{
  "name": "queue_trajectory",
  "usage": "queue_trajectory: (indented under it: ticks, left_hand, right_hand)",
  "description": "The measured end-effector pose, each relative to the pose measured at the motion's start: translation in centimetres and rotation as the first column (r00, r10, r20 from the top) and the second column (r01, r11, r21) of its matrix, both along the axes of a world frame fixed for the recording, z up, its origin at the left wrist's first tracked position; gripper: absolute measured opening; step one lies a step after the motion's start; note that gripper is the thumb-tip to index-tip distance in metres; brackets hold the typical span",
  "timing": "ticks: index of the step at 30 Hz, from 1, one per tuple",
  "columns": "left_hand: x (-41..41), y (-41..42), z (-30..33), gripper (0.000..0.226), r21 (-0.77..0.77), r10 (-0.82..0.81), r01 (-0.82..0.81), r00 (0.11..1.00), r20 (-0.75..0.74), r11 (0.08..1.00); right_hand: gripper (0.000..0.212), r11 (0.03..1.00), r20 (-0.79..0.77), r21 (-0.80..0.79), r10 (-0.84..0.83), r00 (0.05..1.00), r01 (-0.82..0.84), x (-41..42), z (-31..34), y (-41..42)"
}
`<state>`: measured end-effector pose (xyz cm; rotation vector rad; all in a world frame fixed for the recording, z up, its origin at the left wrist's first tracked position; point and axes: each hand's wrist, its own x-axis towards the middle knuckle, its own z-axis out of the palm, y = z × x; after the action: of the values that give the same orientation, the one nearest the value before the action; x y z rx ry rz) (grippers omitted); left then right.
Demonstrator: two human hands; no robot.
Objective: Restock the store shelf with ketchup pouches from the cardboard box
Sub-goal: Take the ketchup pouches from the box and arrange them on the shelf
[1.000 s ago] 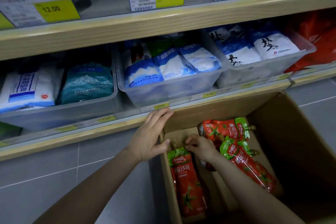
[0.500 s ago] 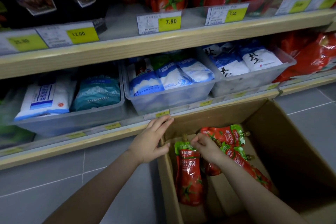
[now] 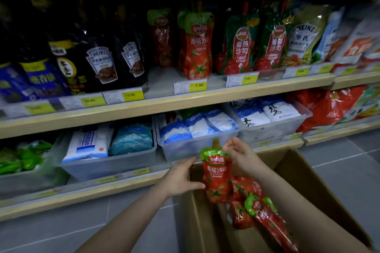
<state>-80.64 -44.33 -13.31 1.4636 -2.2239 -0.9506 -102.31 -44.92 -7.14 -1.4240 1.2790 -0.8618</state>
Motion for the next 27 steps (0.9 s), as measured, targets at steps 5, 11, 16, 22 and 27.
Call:
queue_trajectory:
  ticks: [5,11,16,22,27]
  left_hand:
    - [-1.3,0.5,2.3,0.066,0.198,0.087,-0.038,0.966,-0.244,0.980]
    - [-1.3,0.9,4.0,0.051,0.116,0.279,-0.254,0.875,-0.396,0.960]
    - [-1.7,1.8,4.7,0.050,0.078,0.339,-0.342,0.824,-0.453,0.936]
    - [-2.2,2.0,5.9,0.058,0.060,0.313,-0.315,0.866,-0.390,0.947]
    - [1.1,0.8,8.9,0.053,-0.389,0.262,-0.267,0.963,-0.065,0.882]
  right_hand:
    - [0.019,0.998,0.115,-0.044,0.044,0.992,-0.039,1.4,5.6,-1.1]
    - [0.011,0.997,0.256,-0.068,0.051,0.965,-0.035,2.4,8.5,-1.0]
    - [0.036,0.999,0.243,0.001,0.039,0.969,-0.041,3.6,6.1,0.6]
    - [0.038,0.996,0.232,-0.019,-0.081,0.969,0.088,4.3,4.6,1.3]
    - [0.033,0.997,0.175,-0.014,-0.078,0.981,0.081,3.6,5.2,0.5]
